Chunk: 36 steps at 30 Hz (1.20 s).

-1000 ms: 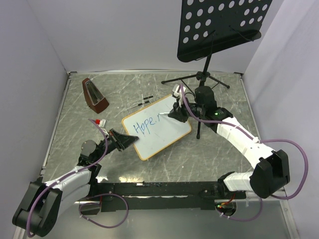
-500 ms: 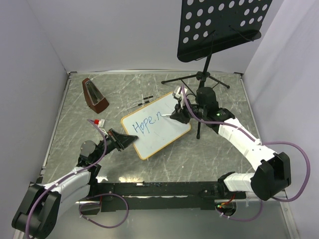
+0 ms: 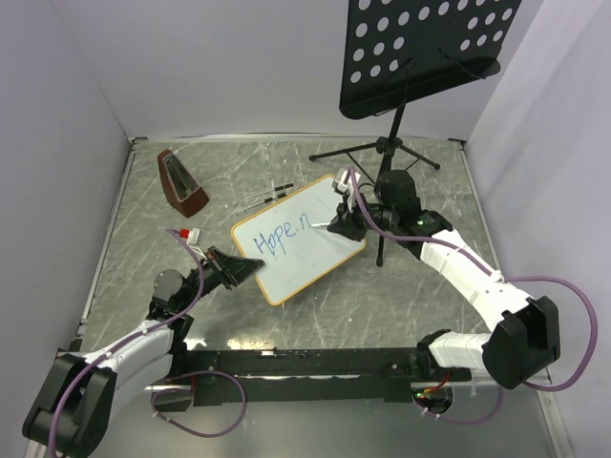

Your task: Write a sentence on the whiteboard

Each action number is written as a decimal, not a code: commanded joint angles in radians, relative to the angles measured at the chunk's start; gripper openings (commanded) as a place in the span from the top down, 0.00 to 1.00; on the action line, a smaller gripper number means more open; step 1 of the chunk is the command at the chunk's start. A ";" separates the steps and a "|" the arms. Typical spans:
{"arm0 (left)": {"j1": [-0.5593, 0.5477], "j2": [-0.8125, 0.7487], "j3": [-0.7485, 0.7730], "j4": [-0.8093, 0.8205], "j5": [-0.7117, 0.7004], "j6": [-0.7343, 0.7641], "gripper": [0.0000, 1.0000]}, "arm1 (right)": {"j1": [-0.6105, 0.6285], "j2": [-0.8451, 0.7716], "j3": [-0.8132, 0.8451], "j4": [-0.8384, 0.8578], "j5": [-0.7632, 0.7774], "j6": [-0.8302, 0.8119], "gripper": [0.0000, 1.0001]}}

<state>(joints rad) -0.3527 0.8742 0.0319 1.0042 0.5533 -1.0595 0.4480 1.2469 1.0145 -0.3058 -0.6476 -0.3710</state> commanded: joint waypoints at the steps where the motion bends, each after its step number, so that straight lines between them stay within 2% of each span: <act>1: 0.003 -0.023 -0.004 0.165 0.013 -0.005 0.99 | -0.015 0.011 0.070 0.057 -0.001 0.024 1.00; 21: 0.004 -0.009 -0.007 0.188 0.019 -0.010 0.99 | -0.063 0.054 0.084 0.065 0.049 0.040 1.00; 36: 0.004 0.003 -0.007 0.200 0.027 -0.011 0.99 | -0.061 0.103 0.133 0.070 0.008 0.067 1.00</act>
<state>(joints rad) -0.3477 0.8936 0.0315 1.0080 0.5606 -1.0599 0.3920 1.3312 1.0973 -0.2642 -0.6189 -0.3168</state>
